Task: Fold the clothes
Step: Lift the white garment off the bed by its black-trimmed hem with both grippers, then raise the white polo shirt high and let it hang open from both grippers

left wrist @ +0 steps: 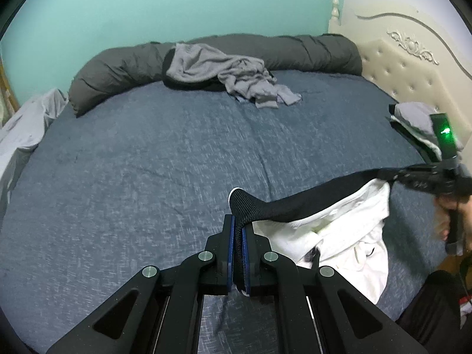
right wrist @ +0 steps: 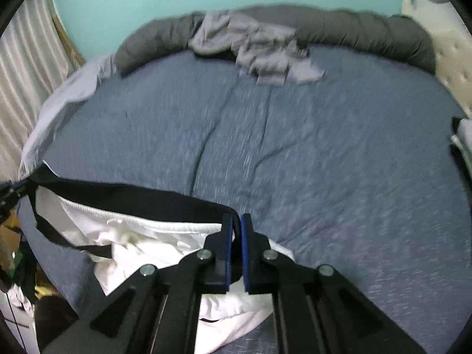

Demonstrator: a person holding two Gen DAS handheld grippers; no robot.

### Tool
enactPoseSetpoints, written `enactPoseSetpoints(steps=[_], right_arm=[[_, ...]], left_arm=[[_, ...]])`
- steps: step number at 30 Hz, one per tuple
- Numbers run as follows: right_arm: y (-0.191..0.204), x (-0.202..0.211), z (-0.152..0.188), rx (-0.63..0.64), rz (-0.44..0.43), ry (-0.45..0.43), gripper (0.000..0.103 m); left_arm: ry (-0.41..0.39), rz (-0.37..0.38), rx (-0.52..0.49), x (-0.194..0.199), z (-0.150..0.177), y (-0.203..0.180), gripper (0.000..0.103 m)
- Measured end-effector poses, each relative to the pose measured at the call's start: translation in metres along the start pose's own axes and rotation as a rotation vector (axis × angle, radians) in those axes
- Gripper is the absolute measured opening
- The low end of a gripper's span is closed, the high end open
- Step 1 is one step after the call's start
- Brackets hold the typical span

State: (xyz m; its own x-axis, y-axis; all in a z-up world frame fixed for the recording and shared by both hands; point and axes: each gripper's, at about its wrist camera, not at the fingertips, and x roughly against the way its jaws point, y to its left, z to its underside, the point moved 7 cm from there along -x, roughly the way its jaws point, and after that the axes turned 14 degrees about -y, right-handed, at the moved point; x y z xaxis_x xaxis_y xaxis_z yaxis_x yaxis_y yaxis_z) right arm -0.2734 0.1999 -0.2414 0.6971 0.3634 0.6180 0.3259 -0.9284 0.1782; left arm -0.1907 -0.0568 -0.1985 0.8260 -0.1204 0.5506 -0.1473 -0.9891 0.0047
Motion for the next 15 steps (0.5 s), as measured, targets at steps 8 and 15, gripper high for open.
enactPoseSetpoints(steps=[8, 15], right_arm=[[0.009, 0.102, -0.094, 0.023, -0.013, -0.237, 0.005], [0.031, 0.203, -0.185, 0.081, -0.014, -0.419, 0.004]], left_arm=[[-0.125, -0.021, 0.001, 0.051, -0.072, -0.001, 0.005], [-0.279, -0.029, -0.042, 0.117, -0.171, -0.016, 0.005]])
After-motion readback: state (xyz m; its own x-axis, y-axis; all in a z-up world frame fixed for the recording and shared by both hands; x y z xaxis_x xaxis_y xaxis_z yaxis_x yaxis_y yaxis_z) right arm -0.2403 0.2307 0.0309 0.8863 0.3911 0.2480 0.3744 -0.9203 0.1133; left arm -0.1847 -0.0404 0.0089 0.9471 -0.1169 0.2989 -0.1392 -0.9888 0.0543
